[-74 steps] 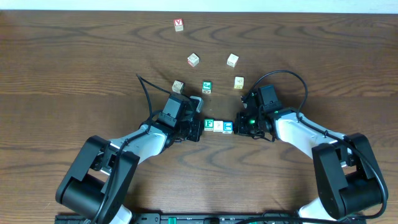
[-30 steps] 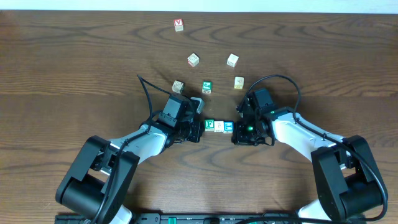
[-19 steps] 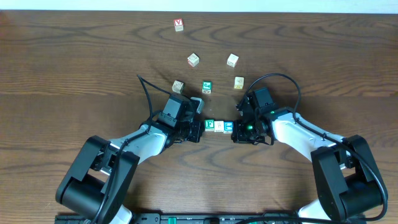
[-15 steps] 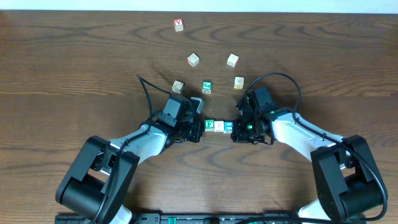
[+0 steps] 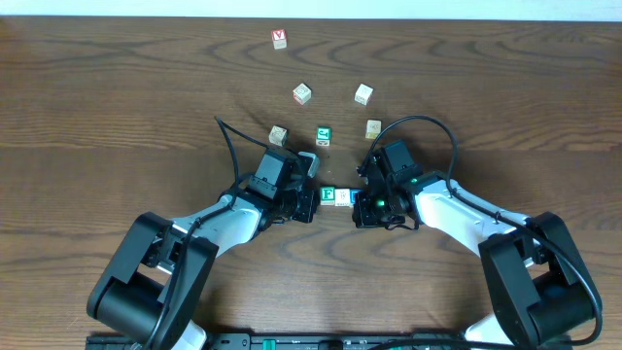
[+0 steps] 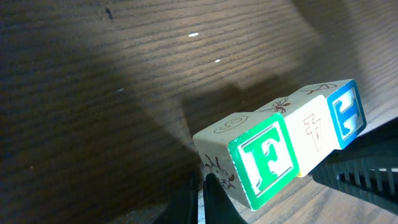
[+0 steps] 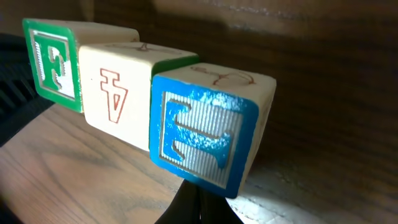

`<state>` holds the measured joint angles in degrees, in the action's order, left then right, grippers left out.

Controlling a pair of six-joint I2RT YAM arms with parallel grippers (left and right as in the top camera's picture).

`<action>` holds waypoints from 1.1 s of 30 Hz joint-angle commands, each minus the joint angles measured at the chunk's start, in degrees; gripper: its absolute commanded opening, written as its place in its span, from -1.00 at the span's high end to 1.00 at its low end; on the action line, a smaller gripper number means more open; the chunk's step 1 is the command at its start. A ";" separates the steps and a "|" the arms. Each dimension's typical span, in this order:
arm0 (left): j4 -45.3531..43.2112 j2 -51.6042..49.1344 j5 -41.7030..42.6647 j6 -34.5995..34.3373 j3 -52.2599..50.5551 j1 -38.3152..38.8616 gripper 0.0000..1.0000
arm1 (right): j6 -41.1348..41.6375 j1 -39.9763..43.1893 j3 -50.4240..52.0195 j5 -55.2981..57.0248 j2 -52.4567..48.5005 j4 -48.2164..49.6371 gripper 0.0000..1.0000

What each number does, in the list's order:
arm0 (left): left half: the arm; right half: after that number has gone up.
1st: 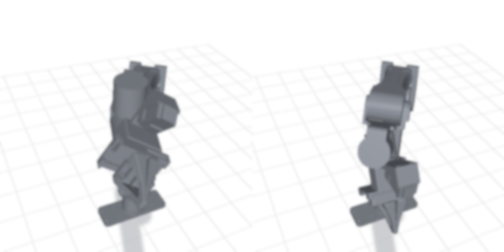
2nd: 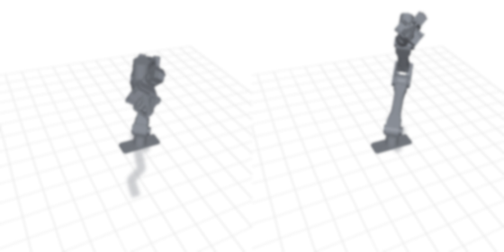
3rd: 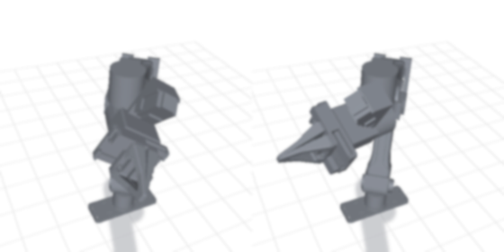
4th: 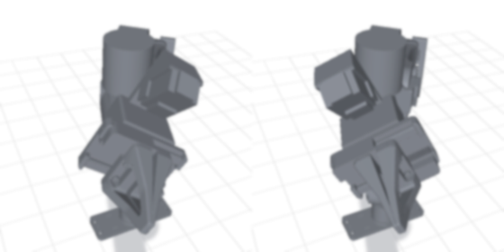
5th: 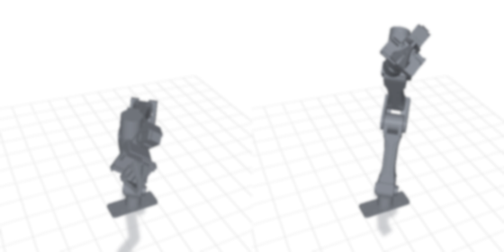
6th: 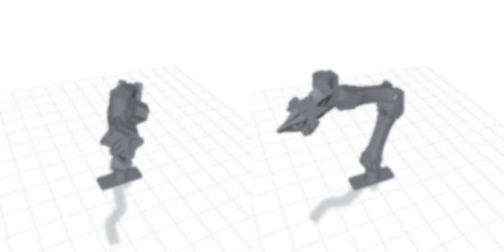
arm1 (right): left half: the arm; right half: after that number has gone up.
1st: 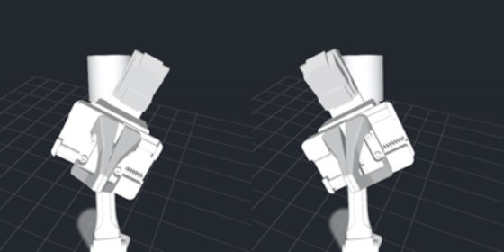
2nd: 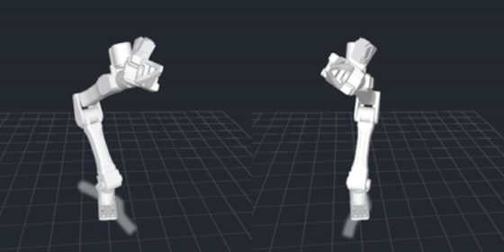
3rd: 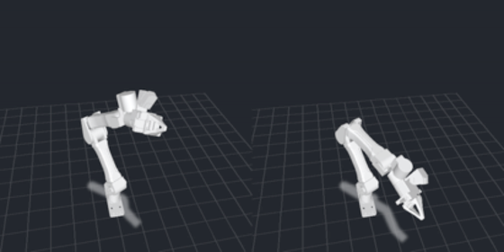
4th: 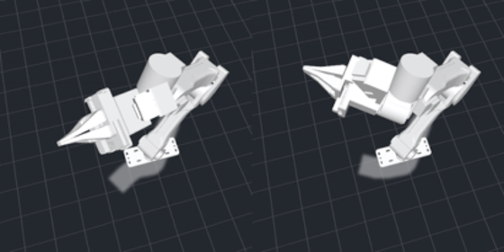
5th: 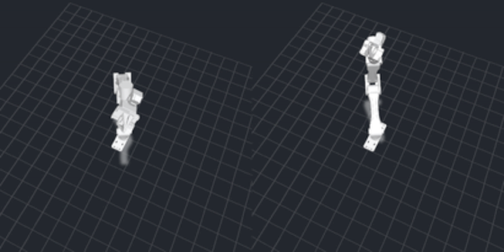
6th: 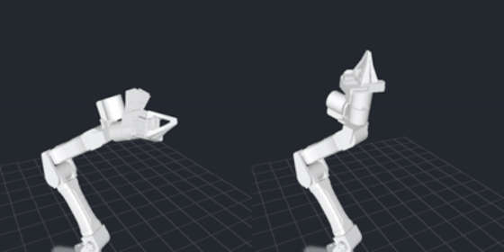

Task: Lift 3 blocks

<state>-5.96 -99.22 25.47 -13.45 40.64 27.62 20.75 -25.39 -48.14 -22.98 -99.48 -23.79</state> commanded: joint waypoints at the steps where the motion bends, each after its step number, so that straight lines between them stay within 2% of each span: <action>1: 1.18 -0.74 -3.02 0.96 0.20 0.11 0.84 | -0.66 -0.74 1.01 3.48 -1.25 0.92 0.98; 10: 1.20 -0.74 -3.02 0.96 0.20 0.11 0.85 | -0.68 -0.76 1.01 3.45 -1.25 2.80 0.98; 18: 1.20 -0.74 -3.02 0.96 0.20 0.11 0.85 | -0.63 -1.97 1.01 4.00 -1.25 -0.61 0.98; 30: 2.45 -0.74 -3.04 0.96 0.20 0.11 0.84 | 9.22 -2.29 1.01 25.70 -1.25 -7.89 0.98; 33: 2.45 -0.74 -3.72 0.96 0.20 0.11 0.85 | 9.90 -1.99 1.01 26.60 -1.25 -6.99 0.98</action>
<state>-4.86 -99.22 25.17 -13.43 41.12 27.70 27.59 -27.55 -49.56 -8.27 -97.73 -30.26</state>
